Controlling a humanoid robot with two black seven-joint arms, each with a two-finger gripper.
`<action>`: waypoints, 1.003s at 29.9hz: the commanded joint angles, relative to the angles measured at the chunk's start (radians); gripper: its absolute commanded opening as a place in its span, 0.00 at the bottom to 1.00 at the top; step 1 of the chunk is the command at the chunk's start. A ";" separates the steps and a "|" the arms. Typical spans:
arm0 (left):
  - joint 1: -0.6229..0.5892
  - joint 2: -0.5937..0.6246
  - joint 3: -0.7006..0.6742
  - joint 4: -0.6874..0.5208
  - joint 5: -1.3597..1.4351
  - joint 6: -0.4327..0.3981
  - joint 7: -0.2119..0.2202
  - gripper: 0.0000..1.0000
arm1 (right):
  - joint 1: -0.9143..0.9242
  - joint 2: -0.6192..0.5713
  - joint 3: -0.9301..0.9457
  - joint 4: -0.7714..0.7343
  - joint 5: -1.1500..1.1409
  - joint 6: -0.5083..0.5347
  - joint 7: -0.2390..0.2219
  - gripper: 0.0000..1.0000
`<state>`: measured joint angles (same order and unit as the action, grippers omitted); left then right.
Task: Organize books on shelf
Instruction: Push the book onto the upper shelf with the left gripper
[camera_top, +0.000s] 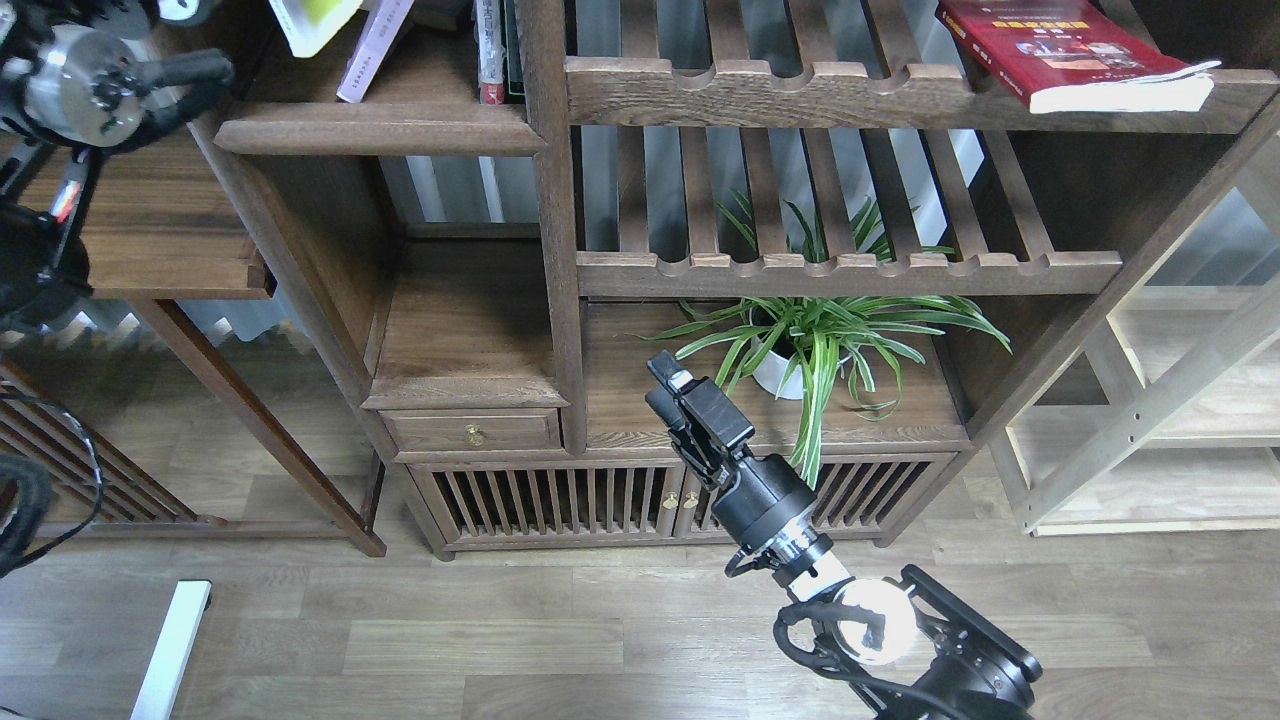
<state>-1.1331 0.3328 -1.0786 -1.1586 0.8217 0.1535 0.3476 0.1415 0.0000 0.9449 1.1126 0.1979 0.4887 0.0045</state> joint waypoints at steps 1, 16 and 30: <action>-0.019 -0.015 0.008 0.039 0.001 0.014 -0.019 0.07 | 0.000 0.000 0.000 0.006 0.000 0.000 0.000 0.81; -0.128 -0.051 0.092 0.223 -0.010 0.018 -0.094 0.23 | -0.033 0.000 -0.011 0.032 -0.002 0.000 0.000 0.81; -0.152 -0.052 0.141 0.277 -0.012 0.018 -0.194 0.52 | -0.048 0.000 -0.029 0.052 -0.003 0.000 -0.001 0.81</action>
<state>-1.2835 0.2822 -0.9397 -0.8836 0.8101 0.1720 0.1632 0.0938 0.0000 0.9167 1.1615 0.1947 0.4887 0.0046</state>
